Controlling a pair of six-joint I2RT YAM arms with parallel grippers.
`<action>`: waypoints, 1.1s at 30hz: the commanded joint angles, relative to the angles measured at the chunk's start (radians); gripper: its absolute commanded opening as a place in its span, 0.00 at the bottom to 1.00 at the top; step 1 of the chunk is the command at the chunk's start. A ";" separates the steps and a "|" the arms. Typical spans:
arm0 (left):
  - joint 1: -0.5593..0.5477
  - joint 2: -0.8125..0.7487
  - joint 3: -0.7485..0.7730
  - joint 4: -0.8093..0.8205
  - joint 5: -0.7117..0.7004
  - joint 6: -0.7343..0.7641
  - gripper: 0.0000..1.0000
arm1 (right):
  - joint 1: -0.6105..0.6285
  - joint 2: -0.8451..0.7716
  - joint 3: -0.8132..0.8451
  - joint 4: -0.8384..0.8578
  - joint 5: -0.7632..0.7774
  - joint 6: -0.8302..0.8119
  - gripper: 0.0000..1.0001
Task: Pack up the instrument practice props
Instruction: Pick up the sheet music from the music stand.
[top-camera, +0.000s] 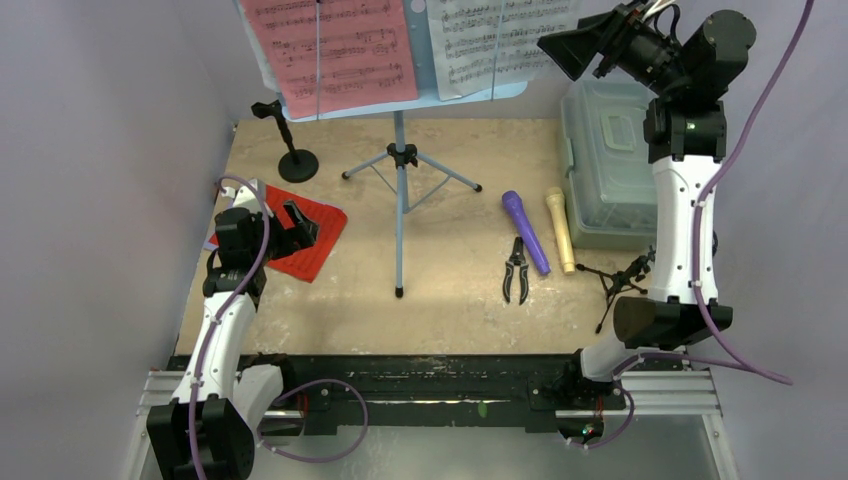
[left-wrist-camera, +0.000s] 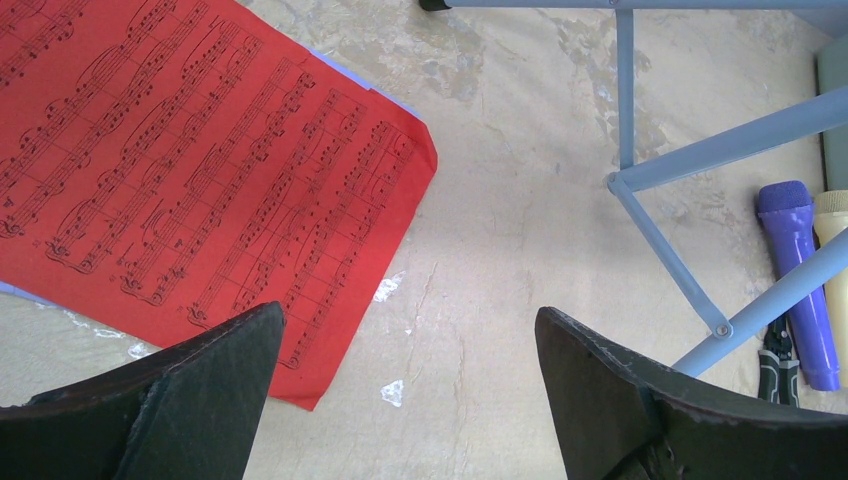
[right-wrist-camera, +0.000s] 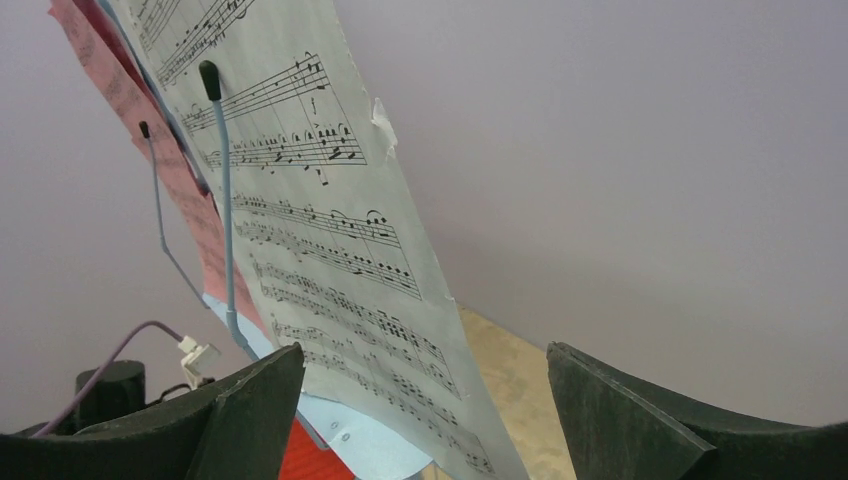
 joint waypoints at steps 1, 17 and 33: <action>-0.002 -0.009 0.020 0.037 0.013 0.023 0.97 | -0.004 -0.010 -0.015 0.128 -0.091 0.091 0.91; -0.002 -0.015 0.020 0.036 0.017 0.023 0.97 | -0.004 -0.022 0.011 0.173 -0.158 0.066 0.00; -0.002 -0.016 0.020 0.039 0.030 0.023 0.97 | -0.163 -0.043 0.373 -0.039 0.042 -0.121 0.00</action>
